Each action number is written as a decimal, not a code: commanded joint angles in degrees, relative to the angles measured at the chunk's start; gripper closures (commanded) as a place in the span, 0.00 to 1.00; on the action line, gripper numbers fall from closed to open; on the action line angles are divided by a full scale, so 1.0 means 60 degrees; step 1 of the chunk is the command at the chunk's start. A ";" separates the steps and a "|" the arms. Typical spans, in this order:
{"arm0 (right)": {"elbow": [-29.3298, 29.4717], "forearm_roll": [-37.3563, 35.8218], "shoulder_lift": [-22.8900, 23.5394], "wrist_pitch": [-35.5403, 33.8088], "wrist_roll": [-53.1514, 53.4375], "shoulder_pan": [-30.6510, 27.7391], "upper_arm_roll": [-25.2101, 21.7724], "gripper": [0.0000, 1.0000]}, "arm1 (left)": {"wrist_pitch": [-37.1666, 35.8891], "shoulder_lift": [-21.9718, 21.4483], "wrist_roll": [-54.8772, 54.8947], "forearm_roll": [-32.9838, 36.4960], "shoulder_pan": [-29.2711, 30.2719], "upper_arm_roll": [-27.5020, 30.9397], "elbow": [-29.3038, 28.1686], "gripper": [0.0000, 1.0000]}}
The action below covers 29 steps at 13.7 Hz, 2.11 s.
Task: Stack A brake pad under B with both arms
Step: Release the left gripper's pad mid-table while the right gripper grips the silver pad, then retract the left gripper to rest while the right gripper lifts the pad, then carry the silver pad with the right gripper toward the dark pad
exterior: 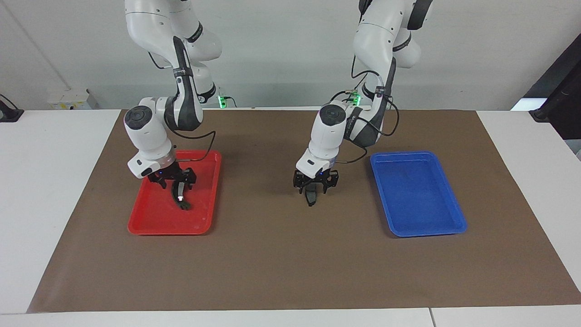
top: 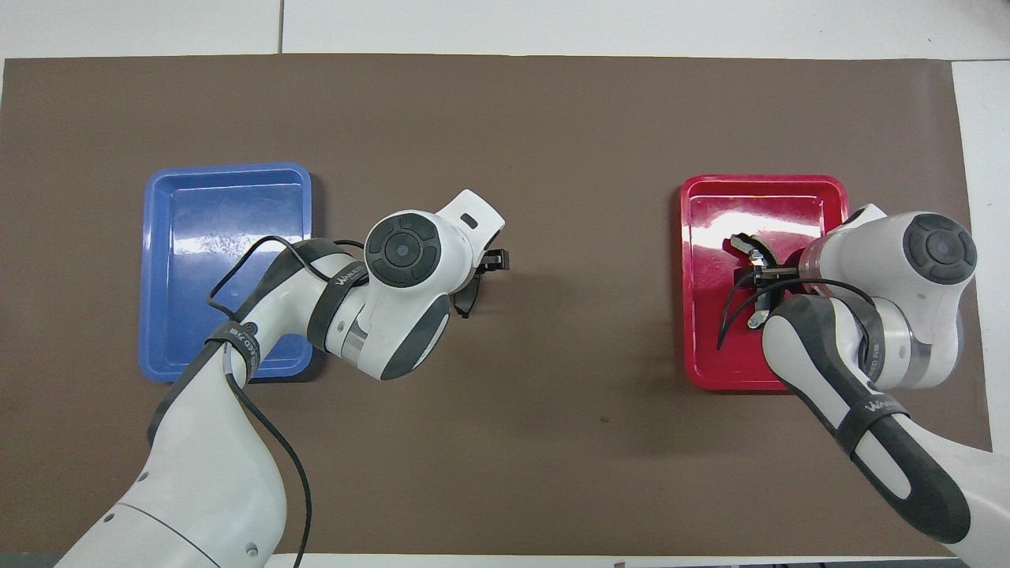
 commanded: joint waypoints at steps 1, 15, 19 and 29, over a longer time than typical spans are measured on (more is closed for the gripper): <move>-0.0143 0.0147 0.0055 0.0286 -0.0555 -0.0165 0.0031 0.08 | -0.0365 -0.0803 0.0017 0.0091 0.0533 0.0035 -0.0215 0.01; 0.2386 0.0162 0.0056 -0.2829 0.0320 0.0359 0.0090 1.00 | -0.6806 -0.3663 0.5128 0.0105 0.5250 0.0123 0.1009 0.01; 0.3590 0.0469 0.0407 -0.3141 0.1508 0.1677 0.0090 1.00 | -0.8641 -0.3413 0.6212 0.0061 0.5954 0.0123 0.2741 0.01; 0.6623 0.1187 0.3292 -0.3127 0.6446 0.4798 0.0090 1.00 | -0.8805 -0.3750 0.6258 0.0076 0.5911 0.0094 0.2333 0.00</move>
